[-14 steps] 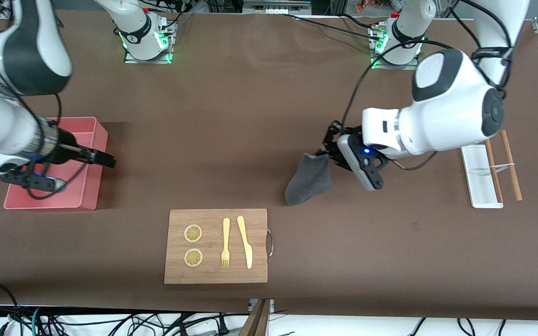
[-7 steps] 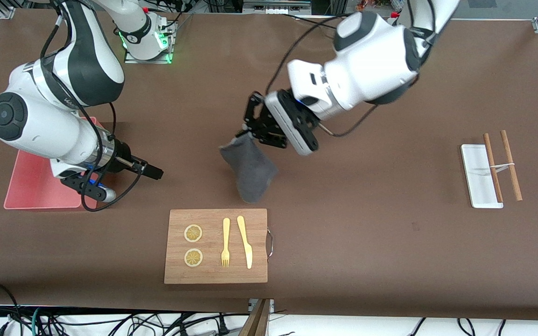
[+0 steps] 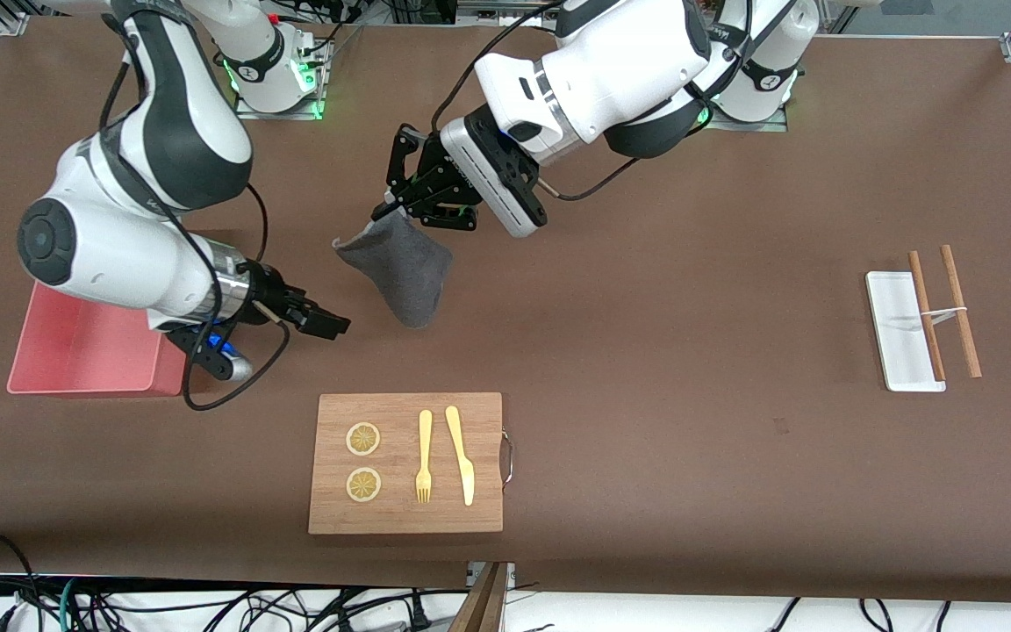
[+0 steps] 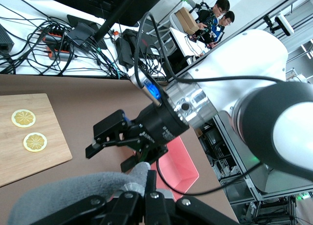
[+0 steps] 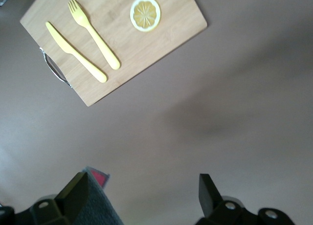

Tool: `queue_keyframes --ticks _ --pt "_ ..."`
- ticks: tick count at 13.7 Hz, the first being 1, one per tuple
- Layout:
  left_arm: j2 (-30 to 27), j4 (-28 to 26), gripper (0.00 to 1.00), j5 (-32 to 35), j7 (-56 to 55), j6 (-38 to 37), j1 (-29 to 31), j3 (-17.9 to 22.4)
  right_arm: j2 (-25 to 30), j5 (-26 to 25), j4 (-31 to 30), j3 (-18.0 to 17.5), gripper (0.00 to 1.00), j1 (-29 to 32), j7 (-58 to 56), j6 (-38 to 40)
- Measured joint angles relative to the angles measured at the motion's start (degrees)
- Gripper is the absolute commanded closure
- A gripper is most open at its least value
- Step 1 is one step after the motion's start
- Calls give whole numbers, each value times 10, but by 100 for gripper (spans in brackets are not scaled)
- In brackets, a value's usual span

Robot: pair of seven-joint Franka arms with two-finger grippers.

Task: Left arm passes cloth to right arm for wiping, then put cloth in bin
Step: 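Carry the cloth toward the right gripper while the right gripper approaches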

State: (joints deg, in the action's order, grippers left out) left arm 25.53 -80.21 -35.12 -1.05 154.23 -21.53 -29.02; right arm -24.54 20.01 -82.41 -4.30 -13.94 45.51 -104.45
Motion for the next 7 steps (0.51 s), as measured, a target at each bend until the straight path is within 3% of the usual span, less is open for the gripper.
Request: queue_keyframes --ticks 7 --pt "0 19 100 -15 -55 12 1 4 13 0 8 10 0 -20 55 72"
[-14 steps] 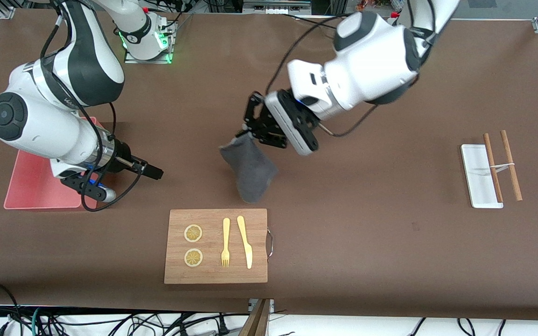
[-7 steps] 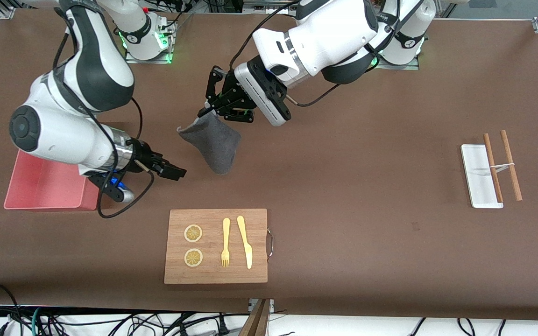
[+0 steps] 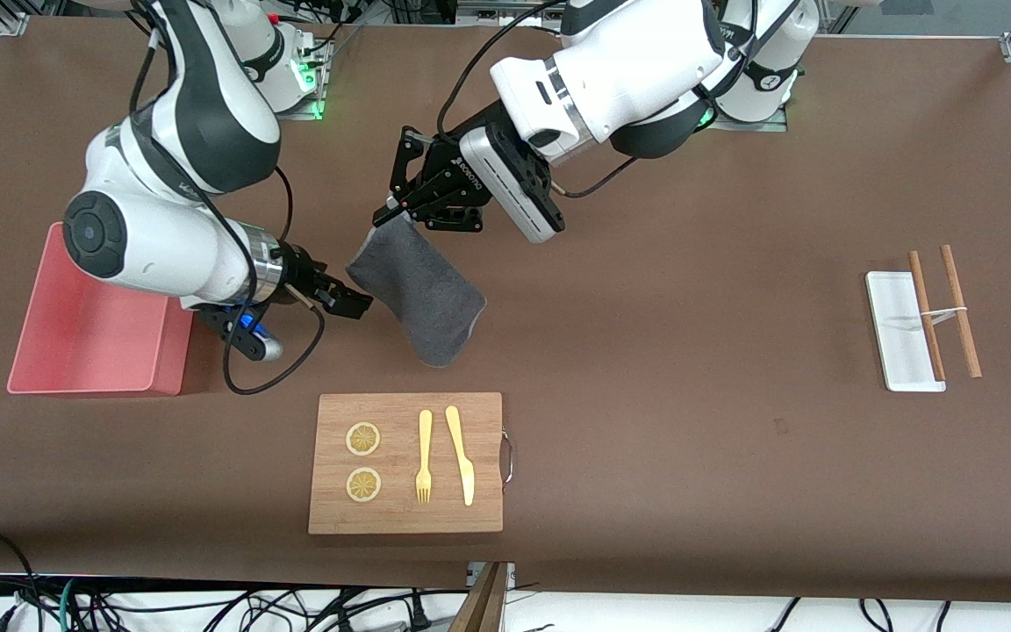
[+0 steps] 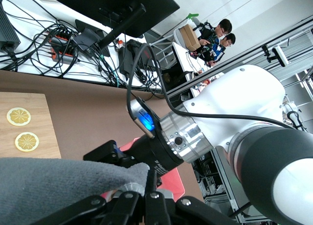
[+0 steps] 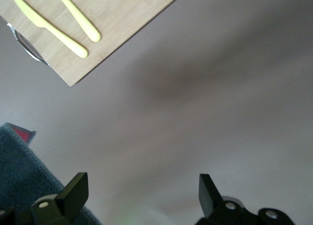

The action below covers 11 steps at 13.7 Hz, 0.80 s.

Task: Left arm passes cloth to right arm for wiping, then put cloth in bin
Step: 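Carry the cloth toward the right gripper while the right gripper approaches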

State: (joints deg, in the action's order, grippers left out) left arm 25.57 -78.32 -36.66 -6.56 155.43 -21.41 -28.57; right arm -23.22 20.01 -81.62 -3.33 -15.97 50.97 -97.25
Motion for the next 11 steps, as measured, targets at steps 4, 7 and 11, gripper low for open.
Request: queue_keyframes --ticks 4,7,11 --pt "0 4 100 0 -3 0 1 1 21 19 0 11 0 4 43 21" --pt "1 4 100 0 -6 0 1 1 35 50 0 24 0 5 70 27" --pt "1 4 100 0 -7 0 1 1 57 119 -9 48 0 7 101 42"
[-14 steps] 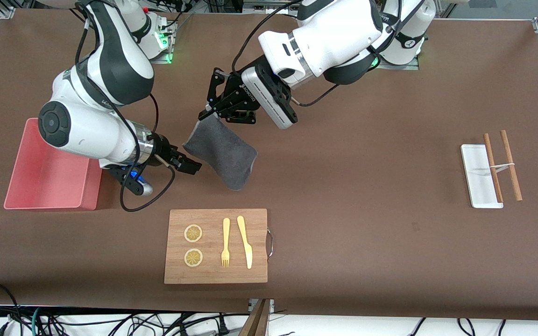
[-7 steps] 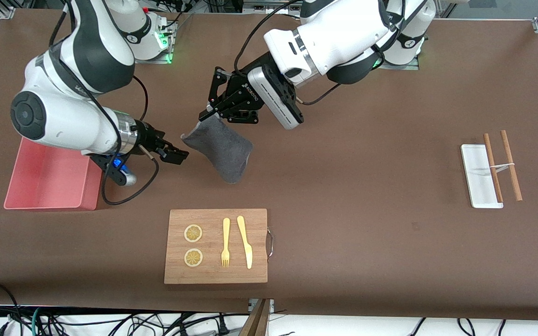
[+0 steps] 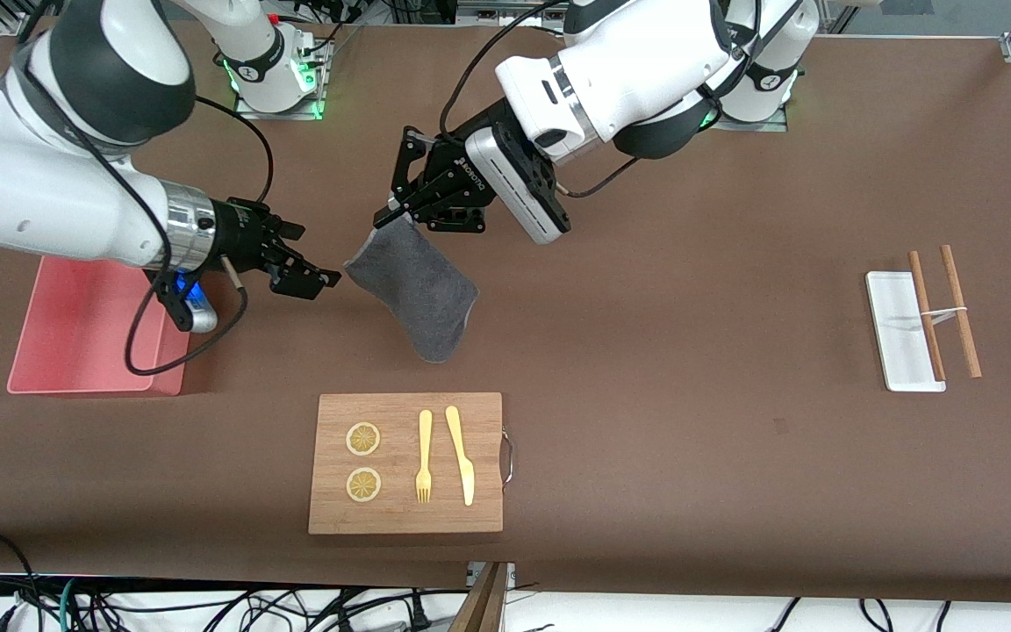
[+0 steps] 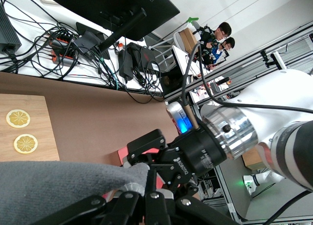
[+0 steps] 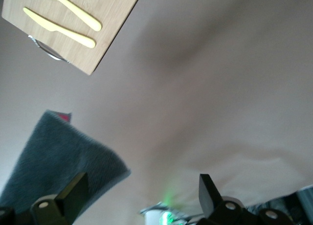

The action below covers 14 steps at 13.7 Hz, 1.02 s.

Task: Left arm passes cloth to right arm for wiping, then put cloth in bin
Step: 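Close the right gripper on the cloth hanging from the left gripper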

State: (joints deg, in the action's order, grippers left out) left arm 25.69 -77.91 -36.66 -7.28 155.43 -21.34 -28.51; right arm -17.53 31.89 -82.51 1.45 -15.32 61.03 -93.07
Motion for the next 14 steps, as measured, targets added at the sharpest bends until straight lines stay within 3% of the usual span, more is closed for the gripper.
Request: queue_keyframes --ticks 5,14 --pt "1 0 100 0 0 0 0 0 24 60 -56 15 0 2 10 -42" --pt "2 0 100 0 0 0 0 0 36 91 -117 -4 0 -14 74 -141"
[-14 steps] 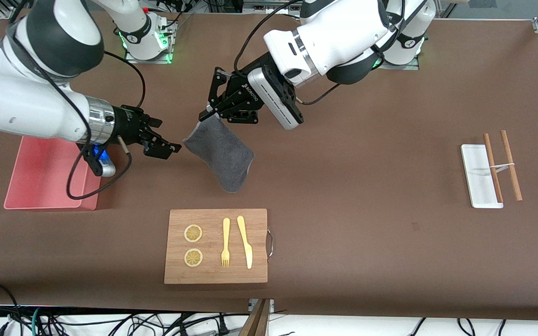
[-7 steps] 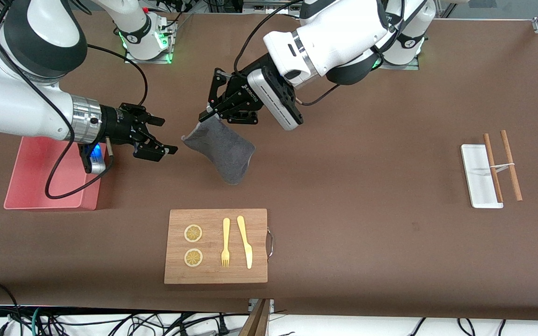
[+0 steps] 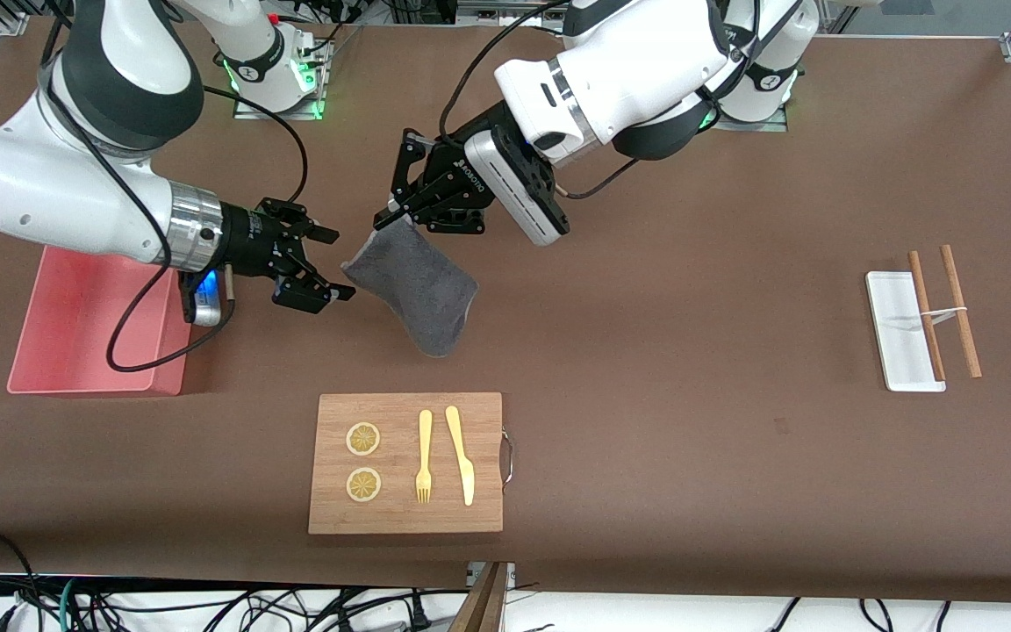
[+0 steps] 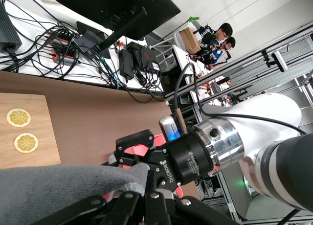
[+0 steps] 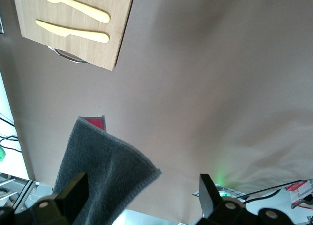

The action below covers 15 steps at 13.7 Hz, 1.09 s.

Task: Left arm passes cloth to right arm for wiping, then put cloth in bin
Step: 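Close the right gripper on the cloth hanging from the left gripper, then open the left gripper and withdraw while the right gripper pulls the cloth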

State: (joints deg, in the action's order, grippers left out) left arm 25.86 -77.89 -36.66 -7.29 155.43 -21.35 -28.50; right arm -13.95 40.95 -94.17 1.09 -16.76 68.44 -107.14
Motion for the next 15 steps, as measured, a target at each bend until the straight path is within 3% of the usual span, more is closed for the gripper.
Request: queue_keyframes --ticks 2,3,5,6,7,8,15 --pt "0 0 100 0 0 0 0 0 0 2 -7 -6 3 0 5 -7" --pt "0 0 100 0 0 0 0 0 0 3 -9 -9 13 0 10 -10" --pt "0 0 100 0 0 0 -1 0 0 6 -11 -14 63 -1 20 -18" --pt "0 0 100 0 0 0 0 0 0 7 -12 -16 82 -1 21 -20" --pt "0 0 100 0 0 0 0 0 0 7 -13 -19 94 -1 21 -20" --pt "0 0 100 0 0 0 0 0 0 7 -14 -19 100 -1 21 -20" --pt "0 4 100 0 0 2 2 0 0 7 -14 -20 100 -1 19 -20"
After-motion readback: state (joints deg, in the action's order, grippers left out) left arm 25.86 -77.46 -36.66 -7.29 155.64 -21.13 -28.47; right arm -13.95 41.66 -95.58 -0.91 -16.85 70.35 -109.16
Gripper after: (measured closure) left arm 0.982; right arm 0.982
